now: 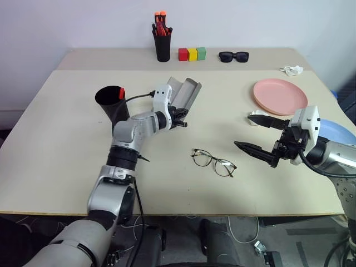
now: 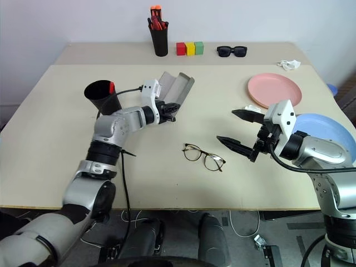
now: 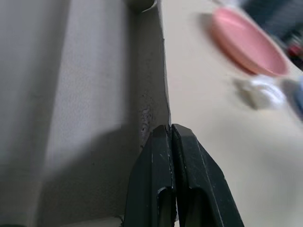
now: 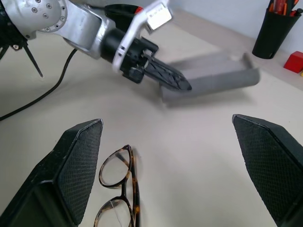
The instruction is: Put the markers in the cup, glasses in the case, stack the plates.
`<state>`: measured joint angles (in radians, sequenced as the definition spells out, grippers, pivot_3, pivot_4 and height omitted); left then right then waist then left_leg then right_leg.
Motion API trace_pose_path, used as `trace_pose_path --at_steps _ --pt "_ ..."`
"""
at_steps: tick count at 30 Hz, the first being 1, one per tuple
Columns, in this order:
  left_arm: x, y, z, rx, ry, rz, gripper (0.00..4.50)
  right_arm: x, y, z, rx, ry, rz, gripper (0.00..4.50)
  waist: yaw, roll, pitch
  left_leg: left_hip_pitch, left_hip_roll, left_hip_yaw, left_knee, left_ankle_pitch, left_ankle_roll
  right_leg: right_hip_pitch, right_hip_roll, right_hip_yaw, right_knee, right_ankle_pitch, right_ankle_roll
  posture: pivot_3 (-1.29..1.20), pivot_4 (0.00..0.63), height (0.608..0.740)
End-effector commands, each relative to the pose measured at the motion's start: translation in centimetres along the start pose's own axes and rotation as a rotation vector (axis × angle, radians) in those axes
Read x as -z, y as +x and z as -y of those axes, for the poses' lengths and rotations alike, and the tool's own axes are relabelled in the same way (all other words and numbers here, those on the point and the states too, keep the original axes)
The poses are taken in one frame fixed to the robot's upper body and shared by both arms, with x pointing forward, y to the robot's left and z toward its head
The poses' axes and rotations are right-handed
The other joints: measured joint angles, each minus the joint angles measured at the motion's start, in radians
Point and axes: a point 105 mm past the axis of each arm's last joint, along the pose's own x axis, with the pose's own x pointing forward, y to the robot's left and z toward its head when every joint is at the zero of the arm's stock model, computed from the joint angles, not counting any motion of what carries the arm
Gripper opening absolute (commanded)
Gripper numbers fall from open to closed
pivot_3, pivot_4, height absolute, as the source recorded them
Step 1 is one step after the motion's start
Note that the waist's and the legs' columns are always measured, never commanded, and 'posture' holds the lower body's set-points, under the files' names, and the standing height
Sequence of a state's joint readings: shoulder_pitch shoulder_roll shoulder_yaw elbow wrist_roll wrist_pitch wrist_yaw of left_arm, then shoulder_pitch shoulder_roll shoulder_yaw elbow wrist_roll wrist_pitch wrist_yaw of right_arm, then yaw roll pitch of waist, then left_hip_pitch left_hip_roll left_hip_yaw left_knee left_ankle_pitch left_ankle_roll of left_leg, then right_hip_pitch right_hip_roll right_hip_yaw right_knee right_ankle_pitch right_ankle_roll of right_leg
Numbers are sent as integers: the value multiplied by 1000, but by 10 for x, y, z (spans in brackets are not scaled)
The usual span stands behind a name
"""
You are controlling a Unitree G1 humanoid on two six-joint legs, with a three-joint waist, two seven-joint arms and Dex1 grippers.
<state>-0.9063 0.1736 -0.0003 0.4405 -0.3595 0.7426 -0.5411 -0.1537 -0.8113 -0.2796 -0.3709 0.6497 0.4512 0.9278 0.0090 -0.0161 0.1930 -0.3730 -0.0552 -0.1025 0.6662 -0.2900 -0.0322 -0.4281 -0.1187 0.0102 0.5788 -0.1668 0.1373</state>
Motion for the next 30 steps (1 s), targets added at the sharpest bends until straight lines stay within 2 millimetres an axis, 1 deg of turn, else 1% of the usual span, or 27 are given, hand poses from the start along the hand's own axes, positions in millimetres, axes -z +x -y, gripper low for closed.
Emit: trace_pose_path --at_steps 1,2,4,6,8,10,11,12,15,18,20,22,23,24,26,27,30 --pt "-14 -19 5 131 147 -6 42 -10 -1 -2 -3 -45 22 4500 -3 0 0 0 0 0 0 0 0 0 0 0 0 0 0 0 150 740" --pt "-10 -24 4 157 171 -38 42 -9 -1 -2 -3 -46 20 4500 -3 0 0 0 0 0 0 0 0 0 0 0 0 0 0 0 150 740" --pt "1 -39 1 230 275 -121 42 -9 0 -2 -4 -45 25 4500 -3 0 0 0 0 0 0 0 0 0 0 0 0 0 0 0 150 740" --pt "4 -53 1 316 334 -137 42 -9 1 -2 -5 -43 29 4500 -3 0 0 0 0 0 0 0 0 0 0 0 0 0 0 0 150 740" --pt "10 -67 -4 366 411 -198 42 -9 3 -2 -5 -40 34 4500 -1 0 0 0 0 0 0 0 0 -1 0 0 0 0 0 0 150 740" --pt "17 -86 -10 450 546 -255 42 -7 3 -2 -12 -35 29 4500 -1 0 0 0 0 0 0 0 0 -1 0 0 0 0 0 0 150 740" --pt "19 -92 -13 475 598 -271 42 -6 3 -2 -14 -34 27 4500 -1 0 0 0 0 0 0 0 0 -1 0 0 0 0 -1 0 150 740" --pt "20 -96 -17 492 608 -281 42 -6 4 -1 -17 -36 25 4500 -1 1 0 0 0 0 0 0 0 -1 0 0 0 0 -1 0 150 740" --pt "18 -101 -23 538 606 -284 42 -9 5 2 -20 -45 29 4500 3 1 0 0 0 0 0 0 0 -1 0 0 0 0 -1 0 150 740" --pt "23 -106 -28 595 719 -323 42 -10 7 2 -40 -49 30 4500 3 1 0 -1 0 0 0 0 0 -1 0 0 0 0 -1 0 150 740" --pt "28 -108 -29 646 712 -364 42 -10 8 2 -43 -50 31 4500 3 0 0 -1 0 0 0 0 0 -1 0 0 0 0 -1 0 150 740" --pt "32 -111 -24 696 675 -353 42 -11 9 3 -43 -52 34 4500 1 0 0 -1 0 0 0 0 1 -1 0 0 0 0 0 0 150 740" --pt "34 -112 -23 701 666 -351 42 -11 10 2 -45 -52 35 4500 1 0 0 -1 0 0 0 0 1 -1 0 0 0 0 0 0 150 740" --pt "38 -113 -26 705 704 -366 42 -11 9 1 -46 -52 33 4500 0 0 0 -1 0 0 0 0 1 -1 0 0 0 0 0 0 150 740" --pt "44 -117 -38 674 749 -446 42 -8 7 0 -47 -50 24 4500 0 0 0 -1 0 0 0 0 1 -1 0 0 0 0 0 0 150 740" --pt "46 -118 -41 674 778 -465 42 -7 6 0 -46 -50 19 4500 0 0 0 -1 0 0 0 0 1 -1 0 0 0 0 0 0 150 740" --pt "45 -120 -44 675 781 -477 42 -7 5 0 -43 -54 14 4500 -2 0 0 -1 1 0 0 0 1 -1 0 0 1 0 0 0 150 740"
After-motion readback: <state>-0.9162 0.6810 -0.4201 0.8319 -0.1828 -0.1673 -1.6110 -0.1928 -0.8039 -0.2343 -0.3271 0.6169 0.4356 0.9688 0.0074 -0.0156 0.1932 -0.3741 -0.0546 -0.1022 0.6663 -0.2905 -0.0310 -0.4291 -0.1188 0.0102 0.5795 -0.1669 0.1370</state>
